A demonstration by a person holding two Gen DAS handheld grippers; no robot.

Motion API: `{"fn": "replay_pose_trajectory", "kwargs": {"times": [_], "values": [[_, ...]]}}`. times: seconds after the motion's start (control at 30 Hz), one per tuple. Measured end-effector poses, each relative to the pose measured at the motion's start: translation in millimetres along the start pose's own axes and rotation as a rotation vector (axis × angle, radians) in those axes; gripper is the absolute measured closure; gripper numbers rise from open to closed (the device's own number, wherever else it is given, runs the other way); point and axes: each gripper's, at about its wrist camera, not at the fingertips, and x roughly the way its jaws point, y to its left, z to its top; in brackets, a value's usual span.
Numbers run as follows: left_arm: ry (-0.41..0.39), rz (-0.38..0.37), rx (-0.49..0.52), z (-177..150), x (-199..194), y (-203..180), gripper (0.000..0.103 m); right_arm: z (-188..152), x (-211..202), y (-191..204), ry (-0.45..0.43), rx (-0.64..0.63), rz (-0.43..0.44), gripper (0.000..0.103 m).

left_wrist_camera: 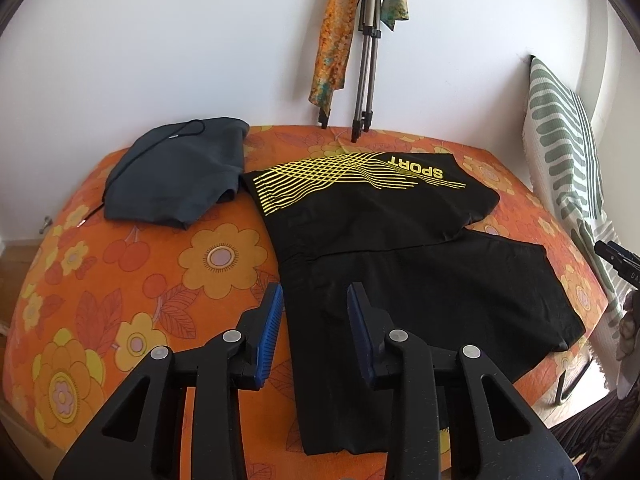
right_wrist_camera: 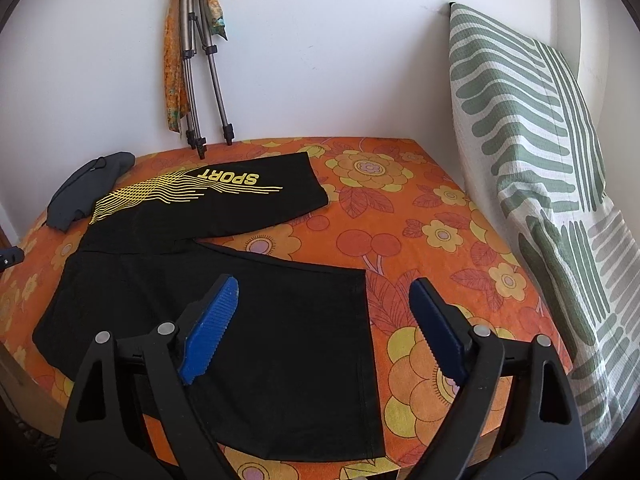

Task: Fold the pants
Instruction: 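Move both tools toward the hem ends of the black pants legs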

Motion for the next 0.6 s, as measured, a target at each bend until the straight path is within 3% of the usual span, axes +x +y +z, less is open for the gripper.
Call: {"fn": "replay_pose_trajectory", "kwargs": {"times": [0.17, 0.43, 0.6], "values": [[0.032, -0.009, 0.020, -16, -9, -1, 0.071, -11, -17, -20, 0.031, 0.067, 0.039, 0.014], [0.123, 0.023, 0.022, -56, -24, 16, 0.071, -30, -34, -27, 0.106, 0.013, 0.029, 0.023], [0.160, 0.043, 0.114, -76, -26, 5, 0.071, -44, -38, -40, 0.174, -0.003, 0.006, 0.024]]}}
